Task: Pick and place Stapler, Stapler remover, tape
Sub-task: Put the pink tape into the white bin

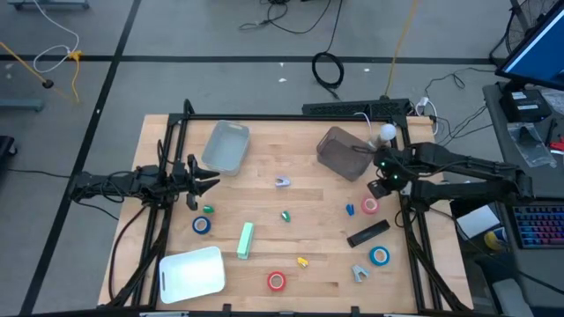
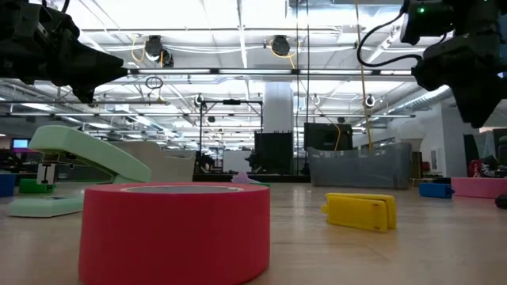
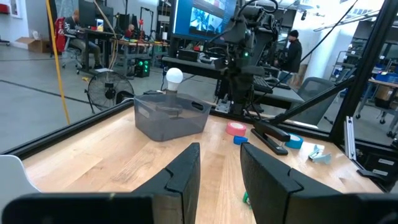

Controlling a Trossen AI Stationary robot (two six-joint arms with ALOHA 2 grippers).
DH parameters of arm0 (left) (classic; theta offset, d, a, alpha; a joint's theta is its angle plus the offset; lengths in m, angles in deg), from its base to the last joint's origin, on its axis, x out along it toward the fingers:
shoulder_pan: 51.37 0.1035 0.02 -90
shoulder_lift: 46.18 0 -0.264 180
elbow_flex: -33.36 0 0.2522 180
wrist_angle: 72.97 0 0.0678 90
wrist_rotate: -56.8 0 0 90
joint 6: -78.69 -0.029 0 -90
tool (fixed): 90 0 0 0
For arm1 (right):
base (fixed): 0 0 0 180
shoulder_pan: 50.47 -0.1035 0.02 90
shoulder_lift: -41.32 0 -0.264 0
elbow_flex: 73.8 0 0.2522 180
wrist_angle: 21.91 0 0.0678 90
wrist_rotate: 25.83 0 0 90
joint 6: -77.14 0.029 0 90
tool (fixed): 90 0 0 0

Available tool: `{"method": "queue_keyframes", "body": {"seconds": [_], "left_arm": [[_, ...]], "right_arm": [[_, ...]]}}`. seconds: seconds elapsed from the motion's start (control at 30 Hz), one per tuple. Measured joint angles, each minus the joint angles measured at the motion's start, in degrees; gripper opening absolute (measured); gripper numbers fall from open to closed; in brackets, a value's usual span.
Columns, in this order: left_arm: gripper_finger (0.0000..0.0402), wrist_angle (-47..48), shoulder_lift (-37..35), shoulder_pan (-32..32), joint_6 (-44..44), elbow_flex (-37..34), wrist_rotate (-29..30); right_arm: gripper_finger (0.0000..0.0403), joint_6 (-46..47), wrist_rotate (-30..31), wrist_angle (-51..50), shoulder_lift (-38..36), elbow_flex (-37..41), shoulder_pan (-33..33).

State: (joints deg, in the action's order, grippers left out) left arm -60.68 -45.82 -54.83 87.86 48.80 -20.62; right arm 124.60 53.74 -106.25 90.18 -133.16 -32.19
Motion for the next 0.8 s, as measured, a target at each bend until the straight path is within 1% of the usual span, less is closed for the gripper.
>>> {"method": "queue_keyframes", "body": {"seconds": [0.17,0.3,0.4,0.8], "left_arm": [[0.012,0.0,0.0,0.0,0.0,0.0,0.0],[0.012,0.1,0.0,0.0,-0.1,0.0,0.0],[0.012,0.8,0.0,0.0,-1.0,0.0,-0.1],[0.012,1.3,0.0,0.0,-1.5,0.1,-0.1]], "right_arm": [[0.0181,6.6,-0.8,3.6,0.0,1.2,0.0],[0.0202,9.5,-5.6,11.5,0.0,4.4,-0.1],[0.0205,11.1,-7.8,15.4,0.1,7.1,-0.5],[0.0197,21.3,-7.8,18.7,0.1,14.4,-5.4]]}}
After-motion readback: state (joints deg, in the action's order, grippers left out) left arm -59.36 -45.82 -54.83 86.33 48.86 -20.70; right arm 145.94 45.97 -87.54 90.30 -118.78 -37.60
